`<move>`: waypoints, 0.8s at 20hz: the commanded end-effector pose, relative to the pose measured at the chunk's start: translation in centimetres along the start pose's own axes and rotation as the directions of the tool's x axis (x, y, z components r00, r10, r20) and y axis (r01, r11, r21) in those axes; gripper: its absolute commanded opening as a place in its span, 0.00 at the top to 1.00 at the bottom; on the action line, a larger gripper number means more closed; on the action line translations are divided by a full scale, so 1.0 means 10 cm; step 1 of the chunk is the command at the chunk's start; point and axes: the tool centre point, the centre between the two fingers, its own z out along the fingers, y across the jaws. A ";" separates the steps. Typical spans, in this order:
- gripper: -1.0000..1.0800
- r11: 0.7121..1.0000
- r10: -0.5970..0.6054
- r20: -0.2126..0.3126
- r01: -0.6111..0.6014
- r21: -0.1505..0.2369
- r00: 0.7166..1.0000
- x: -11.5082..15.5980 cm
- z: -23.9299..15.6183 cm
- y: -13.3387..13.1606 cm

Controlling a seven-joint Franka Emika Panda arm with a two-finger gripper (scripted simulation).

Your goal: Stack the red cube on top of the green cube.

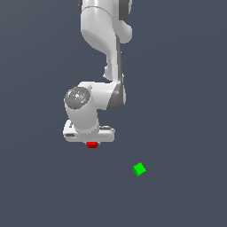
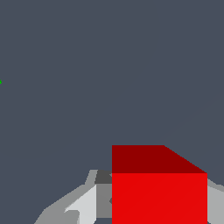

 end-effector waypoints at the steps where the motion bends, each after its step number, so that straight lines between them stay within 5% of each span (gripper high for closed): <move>1: 1.00 1.000 -0.001 -0.001 0.001 0.000 1.000 0.09 0.04 -0.23; 16: 1.00 1.000 0.000 0.000 0.000 0.001 1.000 0.66 0.31 -1.51</move>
